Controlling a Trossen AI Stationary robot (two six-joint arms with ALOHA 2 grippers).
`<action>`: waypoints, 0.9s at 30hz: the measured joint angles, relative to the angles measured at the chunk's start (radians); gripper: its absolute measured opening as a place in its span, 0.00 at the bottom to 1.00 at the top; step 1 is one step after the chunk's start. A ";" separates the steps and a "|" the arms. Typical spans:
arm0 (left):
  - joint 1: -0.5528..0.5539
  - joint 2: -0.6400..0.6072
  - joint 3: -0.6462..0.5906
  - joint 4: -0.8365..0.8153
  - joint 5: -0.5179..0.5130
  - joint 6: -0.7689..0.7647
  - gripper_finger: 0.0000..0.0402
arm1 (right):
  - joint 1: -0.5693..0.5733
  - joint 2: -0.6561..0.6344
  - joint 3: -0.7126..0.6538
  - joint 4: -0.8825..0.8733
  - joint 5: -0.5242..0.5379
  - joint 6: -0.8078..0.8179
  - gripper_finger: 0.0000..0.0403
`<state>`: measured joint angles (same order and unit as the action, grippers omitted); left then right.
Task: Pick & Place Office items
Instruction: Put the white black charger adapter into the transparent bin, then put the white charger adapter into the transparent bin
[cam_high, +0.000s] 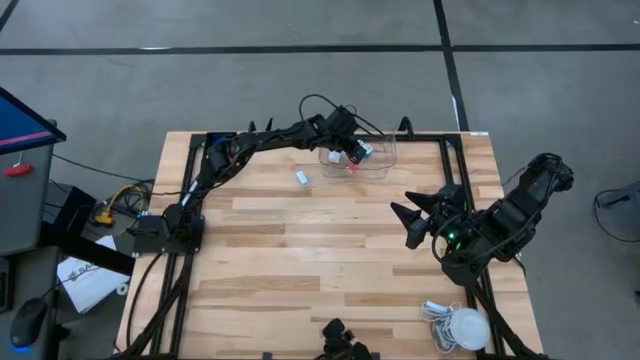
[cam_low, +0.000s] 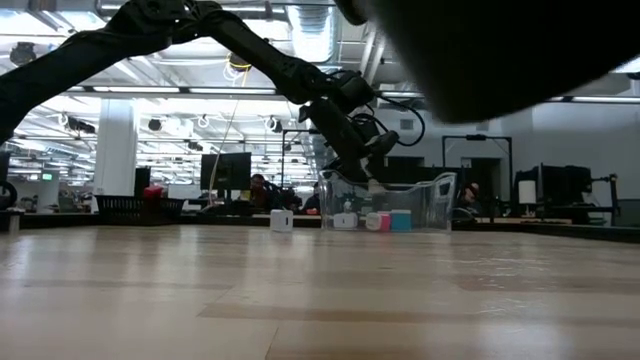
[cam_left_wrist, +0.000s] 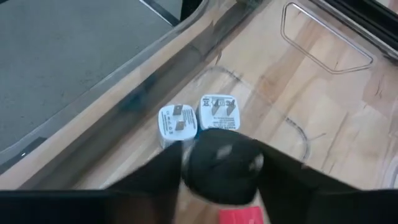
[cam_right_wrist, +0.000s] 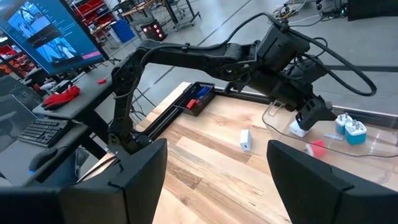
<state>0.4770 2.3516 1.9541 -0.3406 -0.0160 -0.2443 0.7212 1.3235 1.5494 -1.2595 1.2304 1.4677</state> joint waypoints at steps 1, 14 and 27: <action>0.000 0.000 0.000 0.000 0.000 0.000 0.49 | 0.000 0.000 0.000 0.001 0.000 0.000 0.66; 0.000 0.000 0.000 0.041 0.048 0.015 0.59 | 0.009 0.000 0.000 0.003 0.000 -0.001 0.66; 0.017 -0.276 -0.004 -0.477 -0.009 0.215 0.54 | 0.024 0.000 0.000 0.002 0.001 -0.001 0.66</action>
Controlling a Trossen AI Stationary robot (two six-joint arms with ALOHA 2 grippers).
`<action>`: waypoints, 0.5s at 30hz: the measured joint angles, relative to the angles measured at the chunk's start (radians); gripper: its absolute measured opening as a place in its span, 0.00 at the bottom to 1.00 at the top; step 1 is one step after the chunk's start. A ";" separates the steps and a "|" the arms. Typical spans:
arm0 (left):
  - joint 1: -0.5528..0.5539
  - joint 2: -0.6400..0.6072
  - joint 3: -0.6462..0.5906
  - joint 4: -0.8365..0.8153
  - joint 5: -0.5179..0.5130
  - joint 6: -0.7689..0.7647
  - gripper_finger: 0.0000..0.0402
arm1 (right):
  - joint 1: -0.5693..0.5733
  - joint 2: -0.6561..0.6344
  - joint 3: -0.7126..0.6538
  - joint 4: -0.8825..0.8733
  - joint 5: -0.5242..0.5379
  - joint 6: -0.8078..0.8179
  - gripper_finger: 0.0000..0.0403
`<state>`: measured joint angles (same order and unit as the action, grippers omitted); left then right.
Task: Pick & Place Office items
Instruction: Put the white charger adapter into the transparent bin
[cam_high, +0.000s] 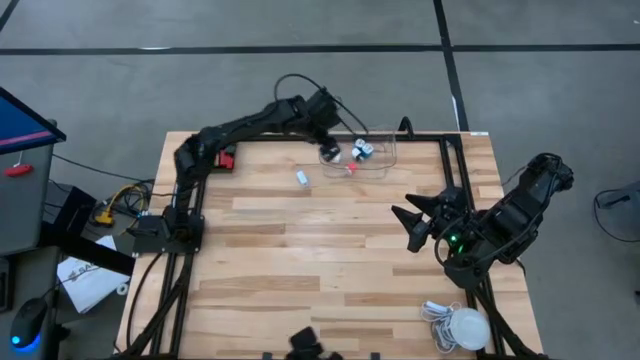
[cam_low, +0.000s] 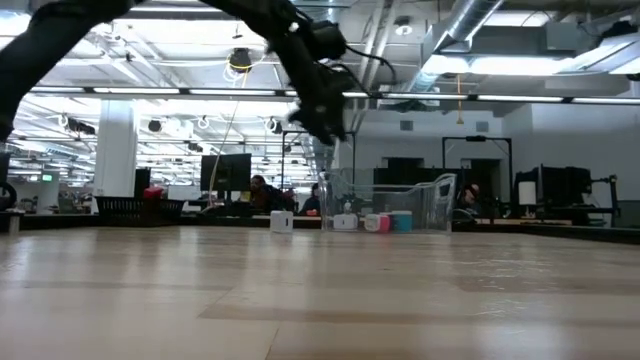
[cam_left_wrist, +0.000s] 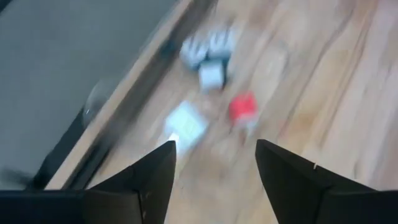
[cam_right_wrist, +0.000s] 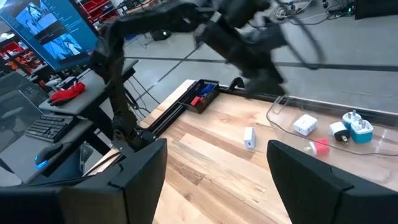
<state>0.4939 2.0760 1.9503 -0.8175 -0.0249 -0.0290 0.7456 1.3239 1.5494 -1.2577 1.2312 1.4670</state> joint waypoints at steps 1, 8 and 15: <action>0.004 -0.017 0.000 -0.057 -0.010 0.007 0.55 | 0.000 0.000 0.000 -0.003 0.000 0.000 0.66; 0.054 -0.110 -0.141 -0.168 -0.020 -0.029 0.66 | 0.002 0.012 0.000 -0.005 0.003 0.000 0.66; 0.076 -0.234 -0.453 -0.064 0.034 -0.359 0.79 | 0.016 0.036 0.000 0.009 0.030 0.028 0.66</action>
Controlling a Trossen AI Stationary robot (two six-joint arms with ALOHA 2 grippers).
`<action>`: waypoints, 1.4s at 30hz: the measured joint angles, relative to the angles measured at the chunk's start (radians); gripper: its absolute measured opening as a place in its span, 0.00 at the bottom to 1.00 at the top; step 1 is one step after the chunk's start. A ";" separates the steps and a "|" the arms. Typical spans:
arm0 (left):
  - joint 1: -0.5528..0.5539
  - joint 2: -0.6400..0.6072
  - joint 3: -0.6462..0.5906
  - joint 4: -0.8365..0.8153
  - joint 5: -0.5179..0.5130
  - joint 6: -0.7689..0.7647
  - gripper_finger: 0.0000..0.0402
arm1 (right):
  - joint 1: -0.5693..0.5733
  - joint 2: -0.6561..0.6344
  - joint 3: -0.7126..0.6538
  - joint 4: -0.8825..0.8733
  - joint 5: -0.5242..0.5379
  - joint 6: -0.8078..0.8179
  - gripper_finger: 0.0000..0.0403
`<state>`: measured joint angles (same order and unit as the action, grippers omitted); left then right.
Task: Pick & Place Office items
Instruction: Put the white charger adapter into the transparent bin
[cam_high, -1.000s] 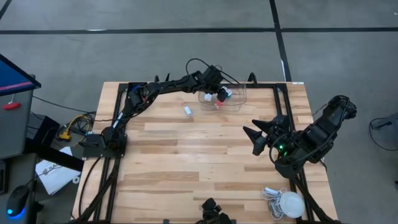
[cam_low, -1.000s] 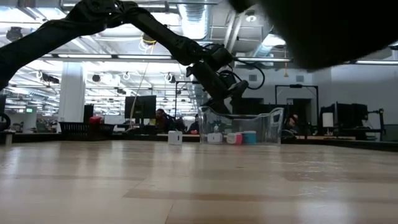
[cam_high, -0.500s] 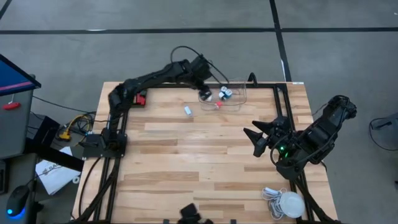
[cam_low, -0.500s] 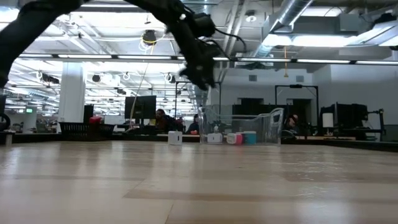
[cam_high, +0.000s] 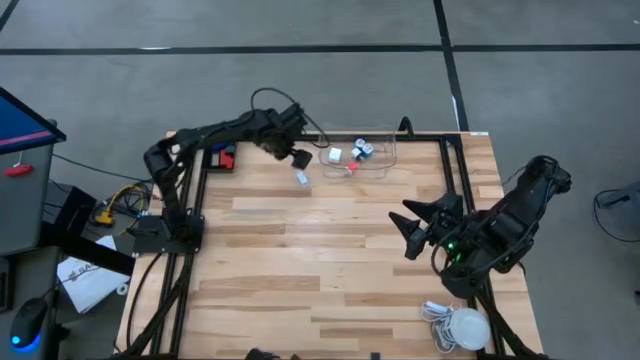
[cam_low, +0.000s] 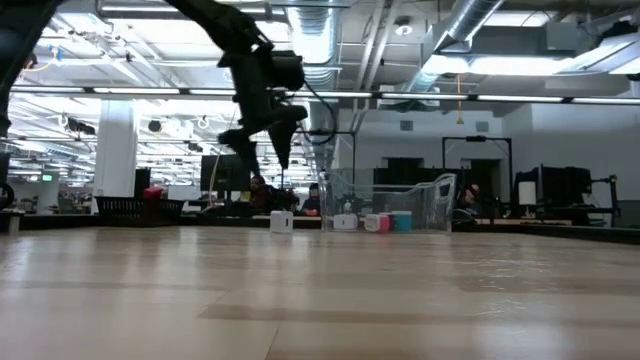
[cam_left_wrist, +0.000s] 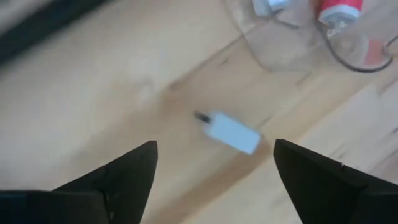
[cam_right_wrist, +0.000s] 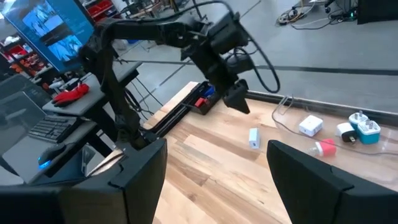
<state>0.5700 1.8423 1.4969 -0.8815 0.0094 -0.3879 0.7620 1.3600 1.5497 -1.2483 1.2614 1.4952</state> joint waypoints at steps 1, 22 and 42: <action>-0.005 -0.018 -0.042 0.034 0.002 -0.061 0.80 | 0.000 0.004 0.000 -0.001 -0.001 0.007 0.66; -0.020 -0.105 -0.416 0.525 -0.005 -0.647 0.71 | -0.008 0.014 0.000 -0.023 -0.005 0.024 0.66; -0.097 0.026 -0.416 0.628 -0.029 -0.722 0.70 | 0.005 0.014 0.000 -0.056 -0.023 0.051 0.66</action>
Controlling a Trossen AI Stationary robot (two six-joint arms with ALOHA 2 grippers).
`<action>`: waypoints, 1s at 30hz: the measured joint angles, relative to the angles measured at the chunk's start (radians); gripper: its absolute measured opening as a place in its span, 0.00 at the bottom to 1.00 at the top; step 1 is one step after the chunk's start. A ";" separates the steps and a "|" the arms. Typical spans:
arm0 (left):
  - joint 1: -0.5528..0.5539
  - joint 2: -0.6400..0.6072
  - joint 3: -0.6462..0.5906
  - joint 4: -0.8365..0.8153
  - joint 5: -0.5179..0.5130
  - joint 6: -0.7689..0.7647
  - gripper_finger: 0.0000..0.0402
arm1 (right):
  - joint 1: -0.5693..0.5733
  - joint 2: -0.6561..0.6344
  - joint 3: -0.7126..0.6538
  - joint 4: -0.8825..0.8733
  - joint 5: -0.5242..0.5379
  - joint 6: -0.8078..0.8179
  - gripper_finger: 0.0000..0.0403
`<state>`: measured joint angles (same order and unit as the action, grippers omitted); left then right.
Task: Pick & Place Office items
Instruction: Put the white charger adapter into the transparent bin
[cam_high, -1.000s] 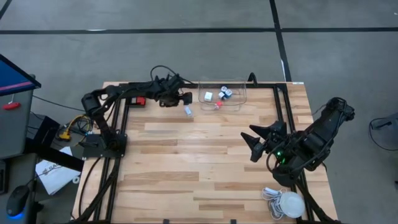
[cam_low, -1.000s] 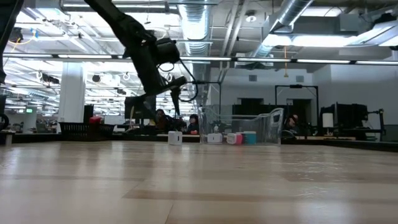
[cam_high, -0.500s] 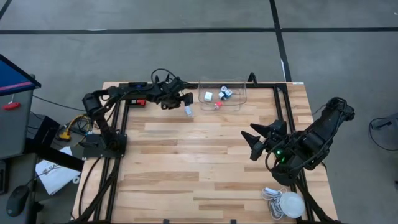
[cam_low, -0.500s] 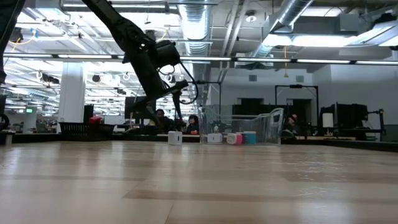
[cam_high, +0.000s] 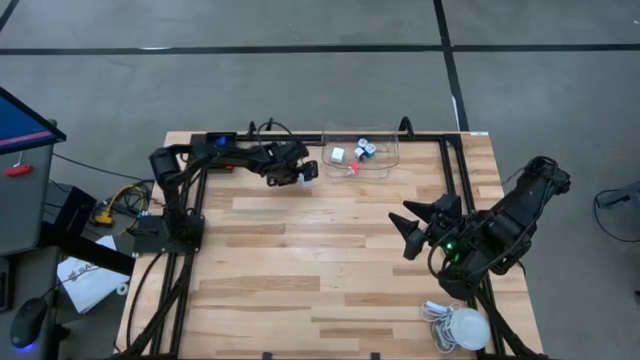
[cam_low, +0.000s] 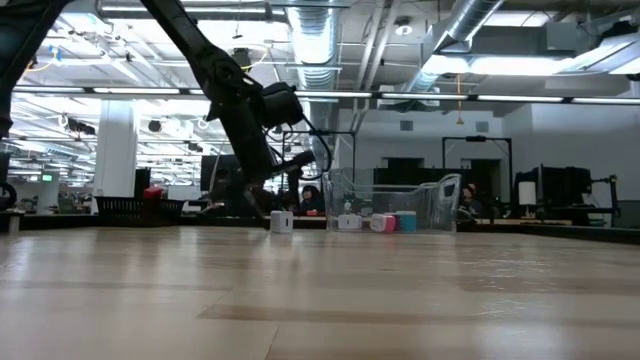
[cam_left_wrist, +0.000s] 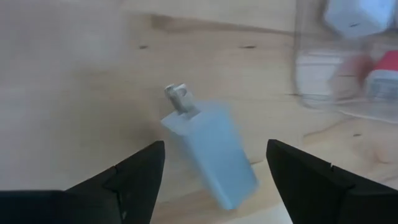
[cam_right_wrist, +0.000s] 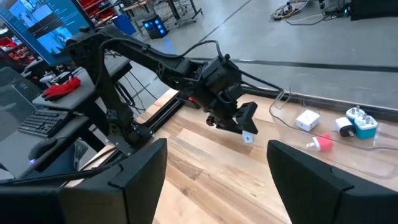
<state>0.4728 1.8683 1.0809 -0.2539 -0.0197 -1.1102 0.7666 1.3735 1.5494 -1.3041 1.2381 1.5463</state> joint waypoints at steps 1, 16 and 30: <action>-0.003 0.007 0.000 -0.003 0.000 -0.007 0.69 | 0.000 0.000 0.000 0.000 0.000 0.000 0.66; -0.004 0.014 0.000 -0.009 0.000 -0.009 0.22 | 0.000 0.000 0.000 -0.003 -0.004 0.000 0.66; -0.082 -0.286 0.001 0.124 -0.007 0.347 0.22 | -0.012 -0.001 0.000 -0.058 -0.007 0.067 0.66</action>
<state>0.3905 1.5822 1.0820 -0.1302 -0.0265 -0.7636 0.7550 1.3724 1.5497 -1.3622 1.2308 1.6133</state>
